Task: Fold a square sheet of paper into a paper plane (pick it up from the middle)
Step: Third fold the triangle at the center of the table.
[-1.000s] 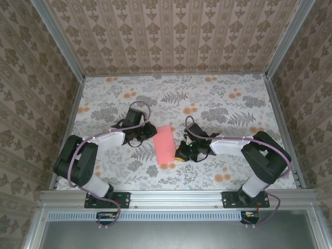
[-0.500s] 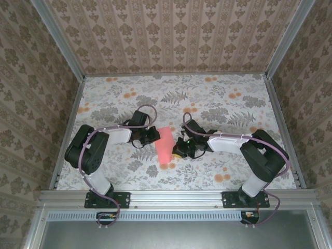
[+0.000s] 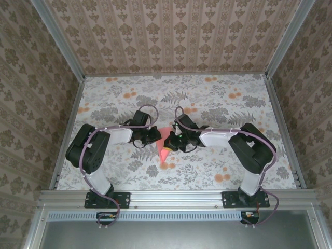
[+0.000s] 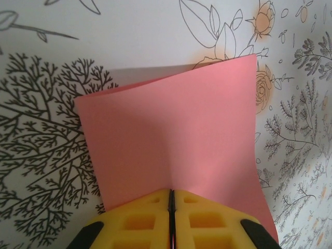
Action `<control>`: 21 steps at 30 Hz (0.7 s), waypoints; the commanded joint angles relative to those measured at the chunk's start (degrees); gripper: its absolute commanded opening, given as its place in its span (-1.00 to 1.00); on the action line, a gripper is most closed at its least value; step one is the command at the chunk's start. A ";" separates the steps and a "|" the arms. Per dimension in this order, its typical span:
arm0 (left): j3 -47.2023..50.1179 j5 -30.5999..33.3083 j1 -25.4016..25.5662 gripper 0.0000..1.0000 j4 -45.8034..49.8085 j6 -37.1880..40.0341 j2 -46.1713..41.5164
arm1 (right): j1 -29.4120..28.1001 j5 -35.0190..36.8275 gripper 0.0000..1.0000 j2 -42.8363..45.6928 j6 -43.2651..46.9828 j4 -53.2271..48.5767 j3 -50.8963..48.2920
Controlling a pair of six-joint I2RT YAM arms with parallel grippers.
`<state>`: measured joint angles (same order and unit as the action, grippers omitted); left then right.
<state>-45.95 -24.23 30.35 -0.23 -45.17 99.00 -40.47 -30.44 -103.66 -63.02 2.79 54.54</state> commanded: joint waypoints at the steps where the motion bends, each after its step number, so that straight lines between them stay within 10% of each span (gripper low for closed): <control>1: -0.40 0.84 0.41 -0.81 3.19 1.51 2.08 | -0.36 -0.15 -0.96 -2.32 0.68 1.68 2.03; 21: 0.17 0.86 0.41 -0.82 2.87 1.22 2.16 | -0.71 0.37 -0.96 -7.43 2.68 1.55 3.73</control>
<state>-46.17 -24.21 30.35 0.01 -45.17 99.07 -40.84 -30.44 -109.82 -61.47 3.86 57.19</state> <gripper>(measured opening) 0.091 0.048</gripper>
